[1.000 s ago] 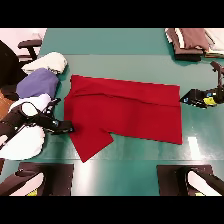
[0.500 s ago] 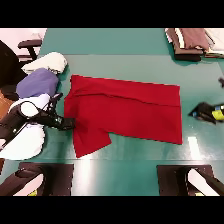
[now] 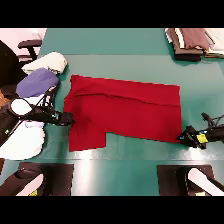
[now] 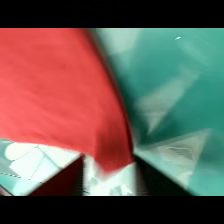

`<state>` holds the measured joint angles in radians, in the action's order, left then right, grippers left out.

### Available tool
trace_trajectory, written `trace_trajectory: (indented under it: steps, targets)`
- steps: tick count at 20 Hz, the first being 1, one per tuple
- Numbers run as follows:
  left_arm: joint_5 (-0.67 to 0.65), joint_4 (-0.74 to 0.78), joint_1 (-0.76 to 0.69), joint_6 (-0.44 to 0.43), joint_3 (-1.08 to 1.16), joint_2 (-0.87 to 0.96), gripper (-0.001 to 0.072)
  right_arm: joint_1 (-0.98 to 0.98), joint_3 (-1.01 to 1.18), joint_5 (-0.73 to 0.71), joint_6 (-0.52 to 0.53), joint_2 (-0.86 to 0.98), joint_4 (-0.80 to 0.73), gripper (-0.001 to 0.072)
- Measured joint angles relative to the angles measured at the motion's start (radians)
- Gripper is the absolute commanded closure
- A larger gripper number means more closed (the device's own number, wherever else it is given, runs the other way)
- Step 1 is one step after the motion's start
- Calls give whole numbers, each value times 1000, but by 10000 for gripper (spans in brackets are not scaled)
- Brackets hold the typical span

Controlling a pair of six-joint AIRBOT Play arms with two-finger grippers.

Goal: Fold the shirts.

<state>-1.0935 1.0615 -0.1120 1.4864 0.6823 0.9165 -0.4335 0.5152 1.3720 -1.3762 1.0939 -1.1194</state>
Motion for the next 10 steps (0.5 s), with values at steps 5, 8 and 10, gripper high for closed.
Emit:
trace_trajectory:
  steps: [5, 8, 10]
  targets:
    - [-89, 23, 0, 9, 1, -39, 687, 131, 40, -47, 6, 20, -15, 697]
    - [-206, 58, 0, 42, 1, -156, 686, 167, 82, 37, -10, -82, -91, 697]
    - [-292, 63, 0, 75, 3, -238, 686, 178, 123, 114, -32, -169, -177, 698]
